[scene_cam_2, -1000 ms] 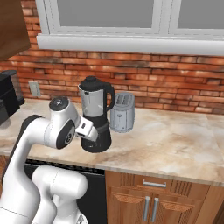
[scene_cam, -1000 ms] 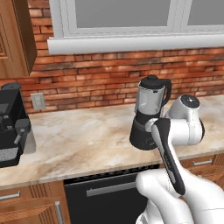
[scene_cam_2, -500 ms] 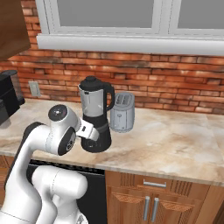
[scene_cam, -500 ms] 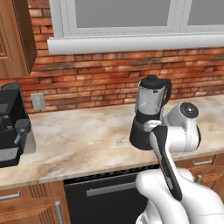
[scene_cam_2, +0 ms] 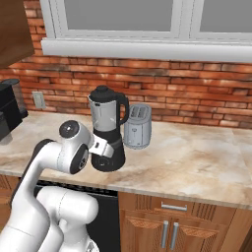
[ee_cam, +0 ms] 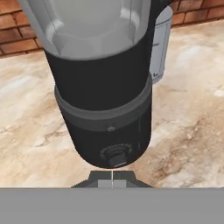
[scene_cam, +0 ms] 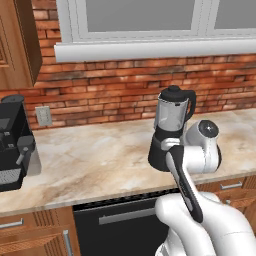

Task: Grab the garlics from the fridge, place them in the blender, close the lid, and turn on the blender to create a marinade.

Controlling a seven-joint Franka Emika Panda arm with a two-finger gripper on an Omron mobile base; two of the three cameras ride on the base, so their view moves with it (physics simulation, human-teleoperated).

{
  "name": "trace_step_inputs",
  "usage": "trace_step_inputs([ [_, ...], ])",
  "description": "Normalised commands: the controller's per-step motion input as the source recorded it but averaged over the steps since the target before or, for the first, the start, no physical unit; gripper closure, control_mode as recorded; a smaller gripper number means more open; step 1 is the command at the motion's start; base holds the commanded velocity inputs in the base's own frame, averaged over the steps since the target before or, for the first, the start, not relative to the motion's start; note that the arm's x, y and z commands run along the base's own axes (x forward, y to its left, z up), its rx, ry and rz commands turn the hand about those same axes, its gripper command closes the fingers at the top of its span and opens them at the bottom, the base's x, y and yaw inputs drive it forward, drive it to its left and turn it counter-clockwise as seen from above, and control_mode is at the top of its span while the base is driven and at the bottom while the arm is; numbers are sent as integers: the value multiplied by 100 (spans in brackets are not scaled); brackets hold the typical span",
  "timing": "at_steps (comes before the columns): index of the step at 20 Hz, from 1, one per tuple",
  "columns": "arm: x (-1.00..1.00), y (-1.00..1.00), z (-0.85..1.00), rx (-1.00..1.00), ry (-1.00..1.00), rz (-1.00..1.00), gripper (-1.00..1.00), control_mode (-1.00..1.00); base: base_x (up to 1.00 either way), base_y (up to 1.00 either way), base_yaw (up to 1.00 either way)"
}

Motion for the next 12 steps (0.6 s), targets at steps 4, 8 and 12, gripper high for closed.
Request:
trace_step_inputs([
  [4, 30, 0, -19, -2, -3, 0, 100, -100, 0, 0, 0],
  [8, 37, 0, -21, -3, -5, 0, 100, -100, 0, 0, 0],
  [12, 23, 0, -24, -2, -2, 0, 100, -100, 0, 0, 0],
])
